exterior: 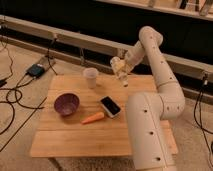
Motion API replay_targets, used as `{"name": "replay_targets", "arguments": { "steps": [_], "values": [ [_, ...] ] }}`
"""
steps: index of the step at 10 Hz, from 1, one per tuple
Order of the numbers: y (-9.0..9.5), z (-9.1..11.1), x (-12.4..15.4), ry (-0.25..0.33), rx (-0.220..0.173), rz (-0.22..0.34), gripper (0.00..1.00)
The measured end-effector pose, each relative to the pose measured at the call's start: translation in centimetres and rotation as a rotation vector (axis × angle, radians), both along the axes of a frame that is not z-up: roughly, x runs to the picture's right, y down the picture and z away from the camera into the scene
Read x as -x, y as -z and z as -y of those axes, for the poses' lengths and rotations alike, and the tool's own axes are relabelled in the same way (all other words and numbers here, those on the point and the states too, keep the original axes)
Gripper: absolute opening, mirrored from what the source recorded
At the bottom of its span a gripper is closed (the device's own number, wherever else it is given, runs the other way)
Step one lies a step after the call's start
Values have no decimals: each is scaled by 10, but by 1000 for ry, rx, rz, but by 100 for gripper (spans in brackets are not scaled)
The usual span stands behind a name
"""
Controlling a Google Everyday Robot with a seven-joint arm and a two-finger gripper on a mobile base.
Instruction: Stand the bottle upright
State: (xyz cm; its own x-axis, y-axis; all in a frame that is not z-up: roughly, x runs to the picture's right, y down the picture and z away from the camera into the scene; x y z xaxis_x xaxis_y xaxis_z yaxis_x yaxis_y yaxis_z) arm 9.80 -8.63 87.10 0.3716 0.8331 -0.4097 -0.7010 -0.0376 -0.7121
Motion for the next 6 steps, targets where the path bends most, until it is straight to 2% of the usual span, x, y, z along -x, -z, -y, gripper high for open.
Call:
{"name": "replay_targets", "arguments": {
  "steps": [2,6],
  "values": [
    [1,0,0,23,-26,26,0],
    [1,1,2,25,-27,29,0]
  ]
}}
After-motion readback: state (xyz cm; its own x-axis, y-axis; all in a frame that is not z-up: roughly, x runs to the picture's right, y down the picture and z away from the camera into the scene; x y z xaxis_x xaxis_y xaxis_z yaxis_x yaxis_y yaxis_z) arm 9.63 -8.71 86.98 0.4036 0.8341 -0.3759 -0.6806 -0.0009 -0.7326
